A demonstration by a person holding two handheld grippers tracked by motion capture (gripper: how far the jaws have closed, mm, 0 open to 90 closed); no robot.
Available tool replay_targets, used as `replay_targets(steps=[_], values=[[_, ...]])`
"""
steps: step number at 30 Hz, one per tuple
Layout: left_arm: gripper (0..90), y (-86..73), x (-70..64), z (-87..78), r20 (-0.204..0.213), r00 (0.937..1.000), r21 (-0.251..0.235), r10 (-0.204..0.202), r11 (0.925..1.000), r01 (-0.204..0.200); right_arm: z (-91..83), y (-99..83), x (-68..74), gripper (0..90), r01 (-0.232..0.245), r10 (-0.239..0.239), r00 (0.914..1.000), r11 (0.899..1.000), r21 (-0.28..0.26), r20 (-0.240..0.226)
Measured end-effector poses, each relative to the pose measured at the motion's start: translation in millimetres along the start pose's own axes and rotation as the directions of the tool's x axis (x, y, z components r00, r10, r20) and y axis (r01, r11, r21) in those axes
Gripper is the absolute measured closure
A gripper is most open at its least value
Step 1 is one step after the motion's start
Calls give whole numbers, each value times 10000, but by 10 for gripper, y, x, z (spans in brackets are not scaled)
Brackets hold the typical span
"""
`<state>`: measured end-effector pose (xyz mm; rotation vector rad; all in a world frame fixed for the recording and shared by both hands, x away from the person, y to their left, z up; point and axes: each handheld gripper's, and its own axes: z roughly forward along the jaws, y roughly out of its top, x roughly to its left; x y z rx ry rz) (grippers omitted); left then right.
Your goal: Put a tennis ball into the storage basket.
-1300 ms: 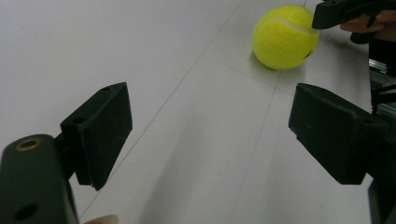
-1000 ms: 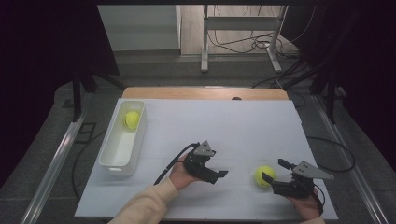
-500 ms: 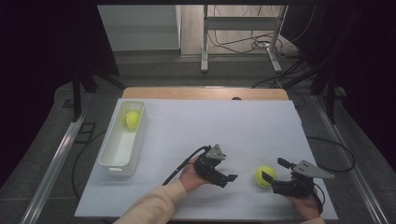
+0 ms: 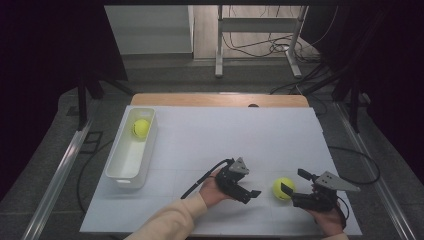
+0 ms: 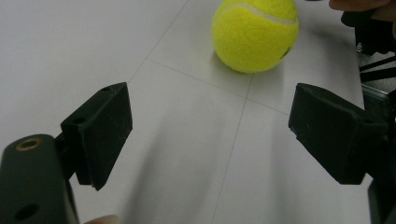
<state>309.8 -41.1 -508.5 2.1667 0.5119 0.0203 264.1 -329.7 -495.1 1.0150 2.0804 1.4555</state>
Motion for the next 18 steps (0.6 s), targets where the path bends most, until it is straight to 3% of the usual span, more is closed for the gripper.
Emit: replay_targets(steps=[18], values=[[140,133,-102,219,421,9987,163,300,9994,-307,-16,-12,-26,140,-126,126,9998,9999,-27,171]])
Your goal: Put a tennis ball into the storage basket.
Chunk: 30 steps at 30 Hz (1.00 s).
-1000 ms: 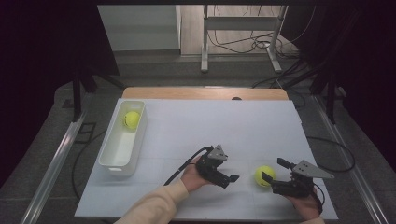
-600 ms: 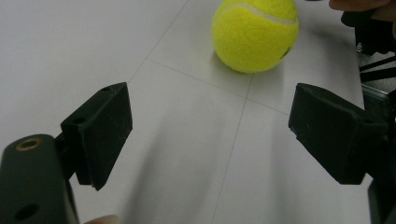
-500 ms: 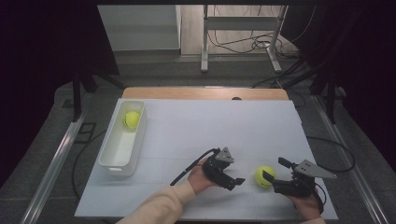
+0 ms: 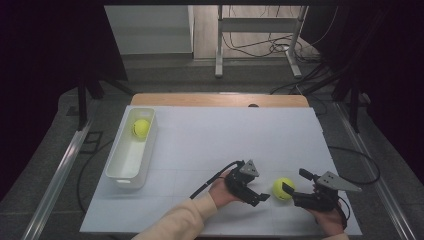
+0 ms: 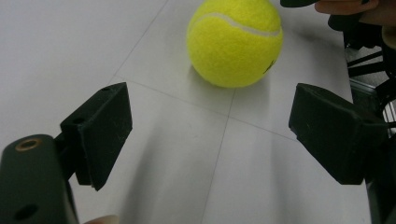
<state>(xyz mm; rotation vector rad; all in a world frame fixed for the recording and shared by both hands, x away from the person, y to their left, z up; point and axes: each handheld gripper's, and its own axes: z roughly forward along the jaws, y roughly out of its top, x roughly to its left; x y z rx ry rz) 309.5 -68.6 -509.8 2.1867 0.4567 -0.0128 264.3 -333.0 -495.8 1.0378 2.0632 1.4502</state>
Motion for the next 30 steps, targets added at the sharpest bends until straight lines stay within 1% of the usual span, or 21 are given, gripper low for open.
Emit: replay_targets(steps=[3,12,18,24,30], values=[[137,19,2,22,-1,10000,26,0,10000,0,1,-1,-2,140,-19,19,10000,10000,-3,33],[136,96,-16,133,137,9997,183,226,9996,-228,-1,-8,-19,140,-101,101,9998,9999,2,150],[126,133,-21,200,204,9995,301,245,9992,-251,-5,-13,-27,141,-121,121,9996,9999,-7,266],[111,170,-21,286,407,9988,425,270,9987,-287,-8,-17,-33,141,-191,192,9992,9998,-34,361],[108,206,-14,360,521,9978,420,421,9981,-443,-10,-23,-43,141,-217,219,9989,9997,-57,421]])
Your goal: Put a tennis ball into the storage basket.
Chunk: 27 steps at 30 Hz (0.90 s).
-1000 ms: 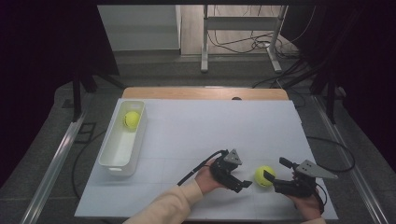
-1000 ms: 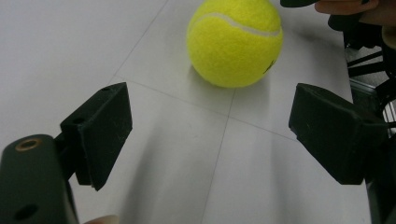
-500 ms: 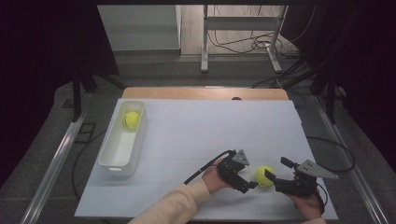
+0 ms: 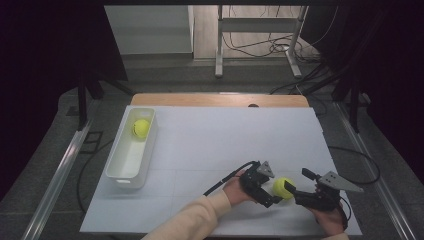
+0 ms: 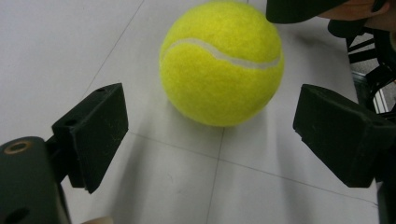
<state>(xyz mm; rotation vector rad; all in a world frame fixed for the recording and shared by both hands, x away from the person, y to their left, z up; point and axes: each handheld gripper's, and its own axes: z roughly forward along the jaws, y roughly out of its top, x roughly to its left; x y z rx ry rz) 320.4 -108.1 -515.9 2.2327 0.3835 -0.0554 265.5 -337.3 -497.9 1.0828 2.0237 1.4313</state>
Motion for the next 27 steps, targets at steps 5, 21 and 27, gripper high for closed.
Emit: replay_targets(steps=[5,21,27], values=[[100,22,25,69,70,9999,156,72,9999,-74,-3,-7,-9,142,-18,18,10000,10000,-9,55],[214,63,65,223,411,9991,5,44,10000,-44,-7,-19,-23,142,-79,79,9999,10000,21,99],[265,65,49,211,315,9990,16,304,9995,-304,-8,-19,-22,142,-54,54,9999,10000,22,110]])
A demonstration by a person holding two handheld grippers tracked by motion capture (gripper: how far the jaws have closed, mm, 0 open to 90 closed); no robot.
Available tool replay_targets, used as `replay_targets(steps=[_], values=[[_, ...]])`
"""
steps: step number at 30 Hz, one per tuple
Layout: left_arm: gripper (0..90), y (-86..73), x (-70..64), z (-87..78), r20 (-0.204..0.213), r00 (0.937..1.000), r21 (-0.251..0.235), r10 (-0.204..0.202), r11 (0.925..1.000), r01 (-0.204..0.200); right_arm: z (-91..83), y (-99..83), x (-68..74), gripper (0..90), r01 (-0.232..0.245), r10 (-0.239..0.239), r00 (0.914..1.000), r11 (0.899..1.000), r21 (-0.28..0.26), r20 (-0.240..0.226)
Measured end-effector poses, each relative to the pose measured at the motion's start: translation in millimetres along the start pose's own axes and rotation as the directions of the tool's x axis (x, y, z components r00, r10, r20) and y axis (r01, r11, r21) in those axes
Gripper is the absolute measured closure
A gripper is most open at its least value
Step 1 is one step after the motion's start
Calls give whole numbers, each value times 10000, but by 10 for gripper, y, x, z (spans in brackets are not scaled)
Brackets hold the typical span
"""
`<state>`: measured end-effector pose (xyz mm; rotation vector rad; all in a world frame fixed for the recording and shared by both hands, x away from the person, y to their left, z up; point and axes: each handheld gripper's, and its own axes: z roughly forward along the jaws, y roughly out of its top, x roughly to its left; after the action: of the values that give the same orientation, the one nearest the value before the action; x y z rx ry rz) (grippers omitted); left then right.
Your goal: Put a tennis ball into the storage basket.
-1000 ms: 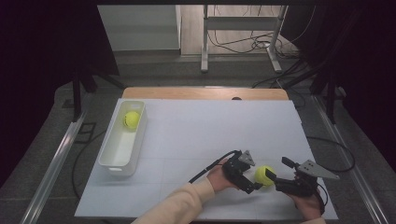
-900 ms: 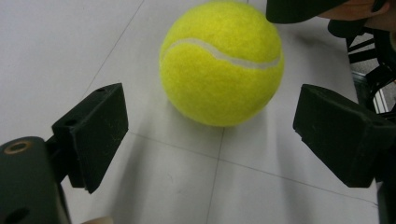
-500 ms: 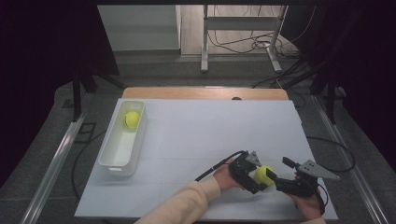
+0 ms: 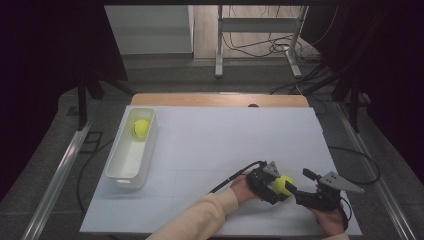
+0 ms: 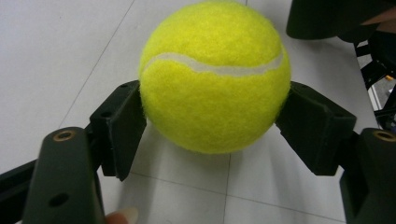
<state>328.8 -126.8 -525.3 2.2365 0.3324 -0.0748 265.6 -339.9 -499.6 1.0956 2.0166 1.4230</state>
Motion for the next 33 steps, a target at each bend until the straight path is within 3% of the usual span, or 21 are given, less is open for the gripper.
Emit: replay_targets(steps=[11,23,29,33], values=[[269,-1,25,-143,-306,9995,-124,-38,9999,34,-6,-1,-6,142,-10,10,10000,10000,-37,22],[268,-120,116,-352,-651,9961,-301,-598,9979,580,8,-5,6,142,75,-75,10000,10000,53,-26],[268,-158,125,-486,-894,9943,-406,-587,9976,552,15,-8,16,142,120,-119,9999,9999,111,-68],[267,-197,119,-560,-1016,9916,-550,-794,9957,741,20,-10,20,142,154,-152,9998,9998,132,-91]])
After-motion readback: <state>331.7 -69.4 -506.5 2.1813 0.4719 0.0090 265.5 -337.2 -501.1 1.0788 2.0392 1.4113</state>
